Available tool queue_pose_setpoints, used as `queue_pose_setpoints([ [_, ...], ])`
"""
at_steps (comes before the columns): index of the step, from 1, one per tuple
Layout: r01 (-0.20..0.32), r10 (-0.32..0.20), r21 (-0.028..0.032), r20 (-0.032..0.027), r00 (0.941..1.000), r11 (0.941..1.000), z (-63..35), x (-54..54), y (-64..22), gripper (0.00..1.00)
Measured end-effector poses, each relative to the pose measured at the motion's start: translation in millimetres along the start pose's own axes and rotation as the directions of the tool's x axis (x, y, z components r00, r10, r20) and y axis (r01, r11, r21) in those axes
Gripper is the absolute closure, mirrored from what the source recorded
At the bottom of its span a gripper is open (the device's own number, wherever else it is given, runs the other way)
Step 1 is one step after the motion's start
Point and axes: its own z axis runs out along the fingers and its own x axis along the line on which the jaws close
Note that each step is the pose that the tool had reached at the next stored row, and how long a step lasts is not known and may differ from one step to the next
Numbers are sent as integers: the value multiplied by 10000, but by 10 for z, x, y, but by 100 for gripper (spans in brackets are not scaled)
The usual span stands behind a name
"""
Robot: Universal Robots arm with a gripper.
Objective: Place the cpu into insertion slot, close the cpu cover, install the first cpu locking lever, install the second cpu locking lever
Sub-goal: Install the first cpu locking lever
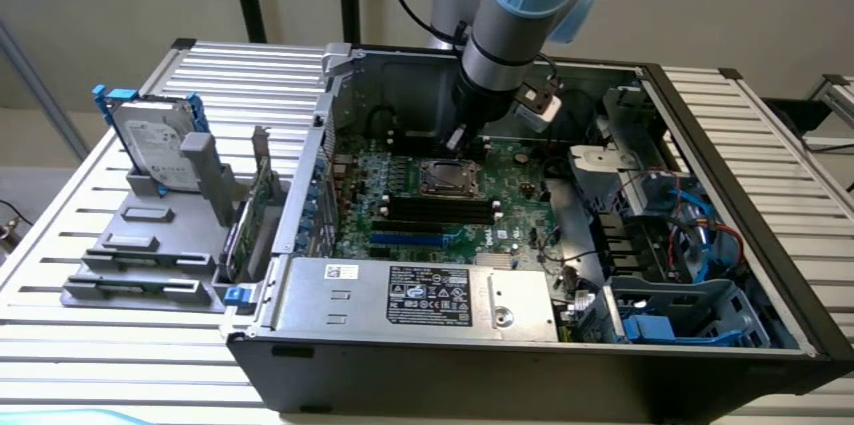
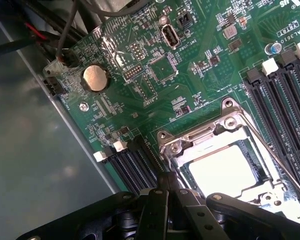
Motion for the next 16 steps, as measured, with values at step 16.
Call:
queue_pose_setpoints([
  [16,255,-253,139,-120,9996,9996,19,7,54,89],
])
